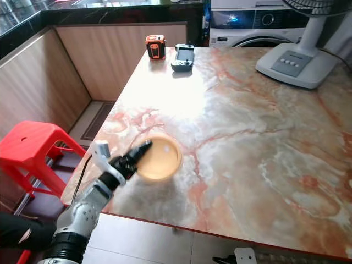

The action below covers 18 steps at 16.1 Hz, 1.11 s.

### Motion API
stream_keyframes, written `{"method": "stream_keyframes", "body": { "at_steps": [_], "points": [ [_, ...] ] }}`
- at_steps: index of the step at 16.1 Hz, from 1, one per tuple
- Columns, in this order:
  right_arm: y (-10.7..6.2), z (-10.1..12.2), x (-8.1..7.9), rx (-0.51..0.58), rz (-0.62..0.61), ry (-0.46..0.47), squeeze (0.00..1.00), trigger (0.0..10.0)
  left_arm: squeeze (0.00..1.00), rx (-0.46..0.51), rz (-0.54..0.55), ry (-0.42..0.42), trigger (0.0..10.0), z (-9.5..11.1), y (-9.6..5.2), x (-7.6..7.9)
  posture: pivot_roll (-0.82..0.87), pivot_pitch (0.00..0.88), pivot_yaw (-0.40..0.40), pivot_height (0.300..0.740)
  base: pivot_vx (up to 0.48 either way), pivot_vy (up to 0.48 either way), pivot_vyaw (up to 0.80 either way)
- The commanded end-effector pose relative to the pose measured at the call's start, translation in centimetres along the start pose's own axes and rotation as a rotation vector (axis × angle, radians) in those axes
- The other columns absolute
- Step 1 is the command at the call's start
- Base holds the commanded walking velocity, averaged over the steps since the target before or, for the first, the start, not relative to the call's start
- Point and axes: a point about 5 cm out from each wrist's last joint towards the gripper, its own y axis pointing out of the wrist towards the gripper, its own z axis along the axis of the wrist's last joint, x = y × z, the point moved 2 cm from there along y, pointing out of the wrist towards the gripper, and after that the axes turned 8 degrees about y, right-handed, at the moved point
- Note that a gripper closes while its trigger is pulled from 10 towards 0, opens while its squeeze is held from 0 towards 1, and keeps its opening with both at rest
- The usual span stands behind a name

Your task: Restocking fridge

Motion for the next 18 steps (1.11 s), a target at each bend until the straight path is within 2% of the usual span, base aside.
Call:
{"method": "stream_keyframes", "body": {
  "at_steps": [1, 2, 4, 6, 9, 11, 13, 15, 18],
  "points": [
    [-0.1, -1.0, -0.3, -0.028, 0.004, 0.002, 0.00, 10.0, 0.00, 0.076, -0.018, -0.043, 6.5, 1.9, 0.1, 0.6, -0.07, 0.035, 0.082, 0.740, 0.000, 0.000, 0.00],
    [-0.1, -1.0, -0.3, -0.027, 0.004, 0.003, 0.00, 10.0, 0.00, 0.096, -0.055, -0.094, 10.0, 2.3, 0.5, 1.5, -0.07, 0.033, 0.080, 0.740, 0.000, 0.000, 0.00],
    [-0.2, -1.1, -0.2, -0.027, 0.004, 0.008, 0.00, 10.0, 0.00, 0.105, -0.092, -0.135, 10.0, 2.3, 1.0, 2.9, -0.07, 0.028, 0.083, 0.740, 0.000, 0.000, 0.00],
    [-0.2, -1.5, -0.1, -0.026, -0.008, 0.037, 0.00, 10.0, 0.00, 0.125, -0.076, -0.137, 10.0, 2.7, 1.4, 3.9, -0.07, 0.014, 0.087, 0.740, 0.000, 0.000, 0.00],
    [-0.3, -1.9, 0.0, -0.029, -0.023, 0.072, 0.00, 10.0, 0.00, 0.114, -0.013, 0.030, 10.0, 2.7, 1.0, 4.4, -0.07, 0.000, 0.101, 0.740, 0.000, 0.000, 0.00],
    [-0.4, -2.1, 0.1, -0.028, -0.031, 0.103, 0.00, 10.0, 0.00, 0.165, 0.104, 0.131, 10.0, 3.7, 0.1, 4.0, -0.05, 0.000, 0.105, 0.740, 0.000, 0.000, 0.00],
    [-0.4, -2.2, 0.0, -0.023, -0.027, 0.110, 0.00, 10.0, 0.00, 0.187, 0.213, 0.172, 10.0, 3.8, -1.1, 3.2, -0.04, 0.000, 0.103, 0.740, 0.000, 0.000, 0.00],
    [-0.4, -2.2, -0.1, -0.020, -0.031, 0.121, 0.00, 10.0, 0.00, 0.189, 0.248, 0.184, 10.0, 3.7, -1.5, 2.9, -0.04, 0.000, 0.109, 0.740, 0.000, 0.000, 0.00],
    [-0.4, -2.3, -0.4, -0.019, -0.030, 0.134, 0.00, 10.0, 0.00, 0.147, 0.267, 0.259, 10.0, 2.8, -1.5, 3.1, -0.04, 0.000, 0.127, 0.740, 0.000, 0.000, 0.00]
  ]
}}
